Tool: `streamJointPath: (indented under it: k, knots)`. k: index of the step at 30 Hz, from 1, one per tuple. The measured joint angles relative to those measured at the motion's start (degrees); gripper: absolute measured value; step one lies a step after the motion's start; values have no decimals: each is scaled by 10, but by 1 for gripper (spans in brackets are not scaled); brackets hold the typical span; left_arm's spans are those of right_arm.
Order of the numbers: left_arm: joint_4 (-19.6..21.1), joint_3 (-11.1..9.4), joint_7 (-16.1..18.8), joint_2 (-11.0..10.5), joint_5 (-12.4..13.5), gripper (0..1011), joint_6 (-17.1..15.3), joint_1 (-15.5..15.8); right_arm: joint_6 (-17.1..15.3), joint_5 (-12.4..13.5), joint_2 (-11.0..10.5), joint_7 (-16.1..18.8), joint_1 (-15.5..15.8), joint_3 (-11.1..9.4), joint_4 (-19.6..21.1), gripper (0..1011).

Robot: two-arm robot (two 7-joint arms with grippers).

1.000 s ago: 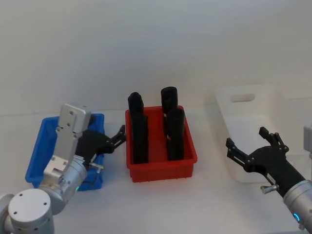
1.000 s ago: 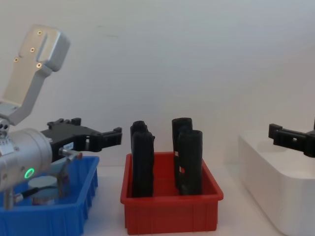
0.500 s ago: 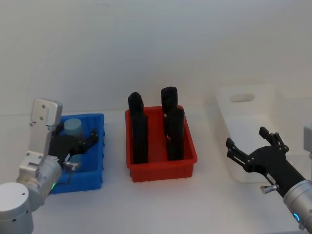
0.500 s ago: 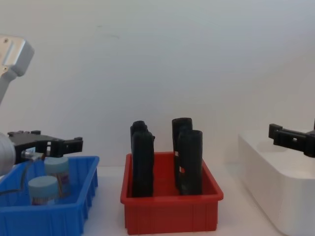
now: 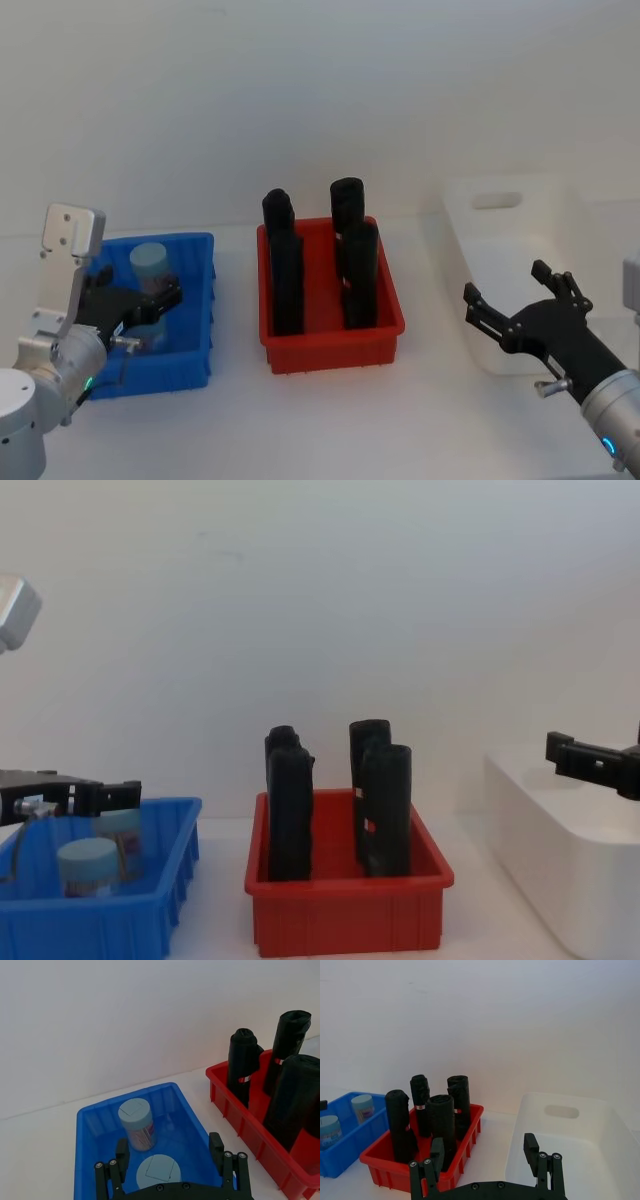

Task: Pick the cotton swabs from the blue box and place them into the white box.

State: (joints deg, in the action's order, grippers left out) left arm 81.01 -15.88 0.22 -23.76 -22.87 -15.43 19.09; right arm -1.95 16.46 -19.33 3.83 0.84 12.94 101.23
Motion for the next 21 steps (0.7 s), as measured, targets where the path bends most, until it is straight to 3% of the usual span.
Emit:
streamJointPath:
  k: [21]
  knots:
    - [-60, 4, -47, 12, -9, 1004, -9, 28, 0, 0, 0, 0, 0, 0, 0, 1002]
